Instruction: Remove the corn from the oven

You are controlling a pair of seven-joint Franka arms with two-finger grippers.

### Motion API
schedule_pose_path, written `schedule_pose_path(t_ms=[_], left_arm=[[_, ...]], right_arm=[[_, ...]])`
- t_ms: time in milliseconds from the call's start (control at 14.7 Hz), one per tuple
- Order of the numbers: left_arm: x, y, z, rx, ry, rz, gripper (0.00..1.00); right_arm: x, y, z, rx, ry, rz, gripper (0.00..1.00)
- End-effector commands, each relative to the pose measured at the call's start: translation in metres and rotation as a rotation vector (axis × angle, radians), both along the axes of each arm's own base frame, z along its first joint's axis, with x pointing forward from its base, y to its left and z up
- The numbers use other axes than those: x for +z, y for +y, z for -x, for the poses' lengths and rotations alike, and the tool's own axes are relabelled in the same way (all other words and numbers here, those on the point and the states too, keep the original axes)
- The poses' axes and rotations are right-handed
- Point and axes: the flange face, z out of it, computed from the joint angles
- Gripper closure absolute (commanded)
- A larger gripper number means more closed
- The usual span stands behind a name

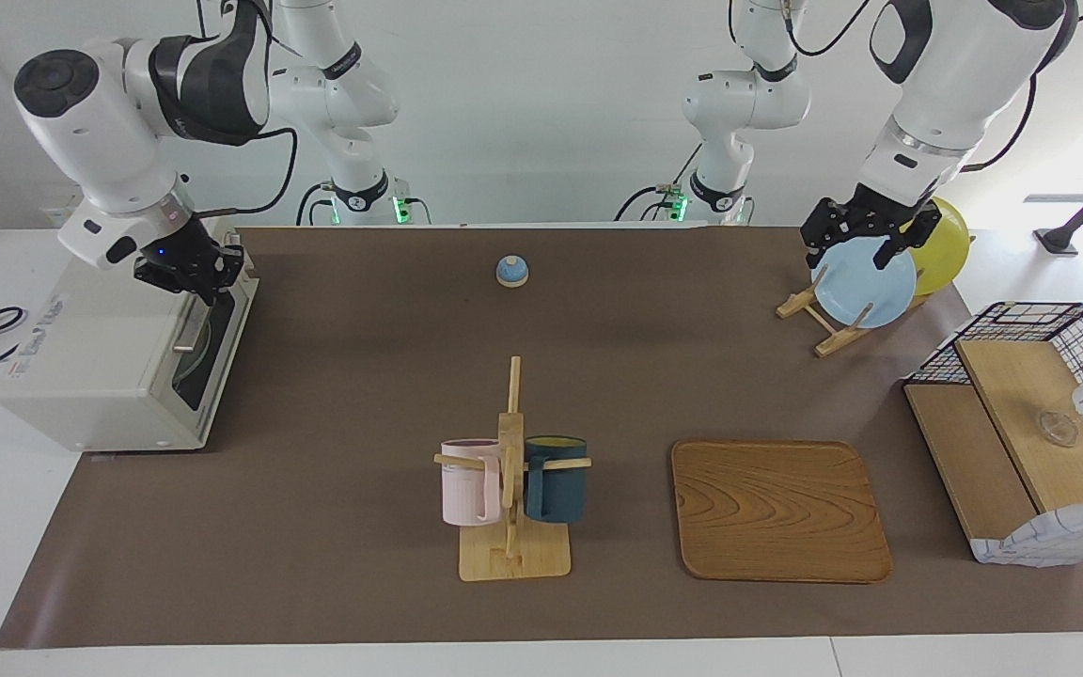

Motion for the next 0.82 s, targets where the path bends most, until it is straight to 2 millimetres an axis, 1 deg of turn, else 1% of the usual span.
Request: schedule_pose_path(t_ms=[0, 136, 205, 273, 477, 614, 750], left_arm=[[0.002, 0.002, 0.002, -0.003, -0.005, 0.004, 0.00], [0.002, 0.002, 0.002, -0.004, -0.007, 0.004, 0.00], [0.002, 0.002, 0.002, -0.003, -0.007, 0.004, 0.00], [0.002, 0.002, 0.002, -0.003, -0.005, 0.004, 0.00], [0.002, 0.002, 0.002, -0.003, -0.007, 0.004, 0.00], [0.002, 0.002, 0.002, -0.003, -0.005, 0.004, 0.00], [0.002, 0.002, 0.002, -0.003, -0.007, 0.004, 0.00]], right_arm=[[-0.006, -0.011, 0.021, 0.017, -0.028, 0.041, 1.00], [-0.012, -0.014, 0.023, 0.017, -0.031, 0.050, 1.00], [-0.015, -0.021, 0.023, 0.008, -0.025, 0.057, 1.00], [-0.016, -0.023, 0.023, 0.010, -0.027, 0.064, 1.00], [-0.022, -0.024, 0.024, 0.015, -0.017, 0.079, 1.00], [-0.024, -0.030, 0.026, 0.006, -0.013, 0.080, 1.00], [-0.031, -0.029, 0.027, 0.009, -0.010, 0.078, 1.00]])
